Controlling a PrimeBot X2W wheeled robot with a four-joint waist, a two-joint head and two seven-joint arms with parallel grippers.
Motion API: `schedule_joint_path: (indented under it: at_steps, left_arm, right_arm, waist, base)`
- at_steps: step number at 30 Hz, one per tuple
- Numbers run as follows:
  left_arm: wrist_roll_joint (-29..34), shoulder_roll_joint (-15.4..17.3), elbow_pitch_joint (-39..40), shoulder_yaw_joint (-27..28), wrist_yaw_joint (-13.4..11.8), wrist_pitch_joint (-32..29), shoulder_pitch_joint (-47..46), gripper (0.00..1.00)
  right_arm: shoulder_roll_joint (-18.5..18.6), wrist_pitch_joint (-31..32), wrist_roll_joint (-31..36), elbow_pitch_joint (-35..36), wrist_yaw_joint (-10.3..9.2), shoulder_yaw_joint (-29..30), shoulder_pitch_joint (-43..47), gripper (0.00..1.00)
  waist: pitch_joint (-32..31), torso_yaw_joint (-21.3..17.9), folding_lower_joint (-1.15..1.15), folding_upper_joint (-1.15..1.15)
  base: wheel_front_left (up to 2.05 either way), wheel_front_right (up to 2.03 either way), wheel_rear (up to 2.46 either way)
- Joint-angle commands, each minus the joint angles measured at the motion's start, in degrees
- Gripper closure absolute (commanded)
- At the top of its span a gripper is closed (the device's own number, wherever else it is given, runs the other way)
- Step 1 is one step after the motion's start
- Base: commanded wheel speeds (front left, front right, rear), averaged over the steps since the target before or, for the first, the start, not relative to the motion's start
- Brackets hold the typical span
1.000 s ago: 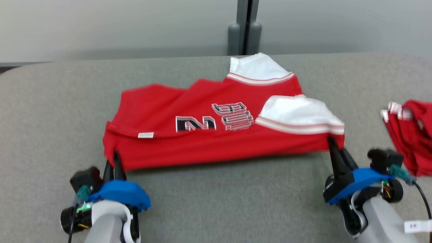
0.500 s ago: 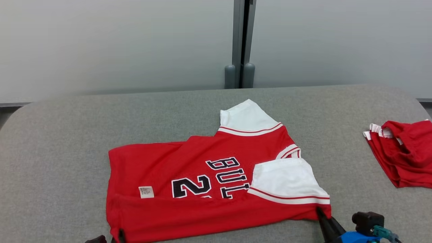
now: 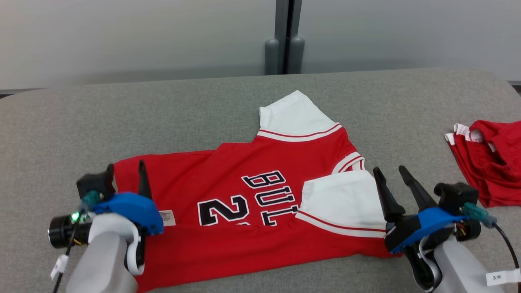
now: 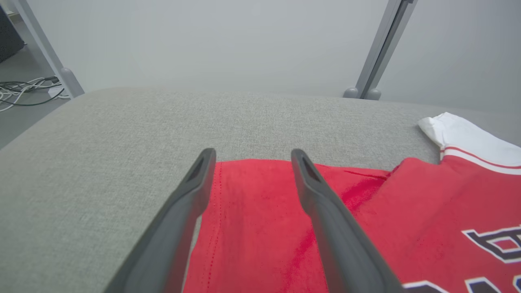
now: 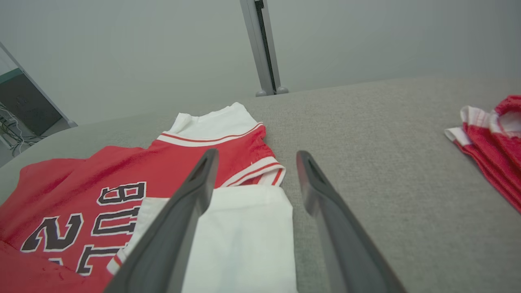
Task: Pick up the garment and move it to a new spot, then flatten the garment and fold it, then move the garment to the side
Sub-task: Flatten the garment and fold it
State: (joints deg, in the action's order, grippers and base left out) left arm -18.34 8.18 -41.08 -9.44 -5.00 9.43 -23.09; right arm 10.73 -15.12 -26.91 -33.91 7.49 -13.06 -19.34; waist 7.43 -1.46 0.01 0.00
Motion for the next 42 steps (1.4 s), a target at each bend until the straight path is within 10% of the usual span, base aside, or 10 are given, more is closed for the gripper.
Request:
schedule_joint_path:
  at_steps: [1,12,26,27,28,30,42]
  left_arm:
    - [0.42,0.60,-0.16,0.01,-0.03,-0.64,-1.26,0.00]
    - [-0.39,7.09,-7.19,-0.63,2.71,-15.98,-13.11,0.00]
    - [-3.41,6.40,-12.49,0.58,2.93,-15.19,-14.08,0.00]
    - [-3.42,6.49,-12.82,0.63,3.10,-14.85,-14.30,0.07]
    - [-3.34,6.43,-13.14,0.41,3.44,-14.64,-14.39,0.57]
    - [-3.09,5.71,-13.01,0.09,3.37,-13.43,-14.87,1.00]
    - [0.02,-0.12,-9.05,-5.45,3.57,-6.82,-21.58,1.00]
  right_arm:
    - [0.29,0.00,0.04,0.27,0.01,-0.20,-0.97,0.00]
    - [1.72,0.00,-2.48,2.31,0.01,-4.39,-8.83,0.00]
    - [2.75,0.00,-3.74,2.90,0.01,-4.55,-10.32,0.00]
    - [2.79,0.00,-3.67,2.85,0.01,-4.67,-10.58,0.00]
    - [2.86,0.00,-3.63,2.72,0.01,-4.80,-10.94,0.00]
    - [3.24,-0.01,-3.38,2.58,0.01,-5.18,-12.13,0.00]
    - [10.41,8.67,-5.04,-11.38,0.01,-10.23,-33.34,0.00]
  waist:
    - [0.55,0.07,-0.01,0.00]
    - [6.14,-2.42,-0.01,0.00]
    - [8.78,-2.50,-0.01,0.00]
    - [8.96,-2.43,-0.01,0.00]
    - [9.18,-2.33,-0.01,0.00]
    - [9.75,-1.97,-0.01,0.00]
    - [16.62,7.70,-0.01,0.00]
  base:
    - [0.00,0.00,0.00]
    - [0.00,0.00,0.00]
    - [0.00,0.00,0.00]
    - [0.00,0.00,0.00]
    - [0.00,0.00,0.00]
    - [0.00,0.00,0.00]
    - [0.00,0.00,0.00]
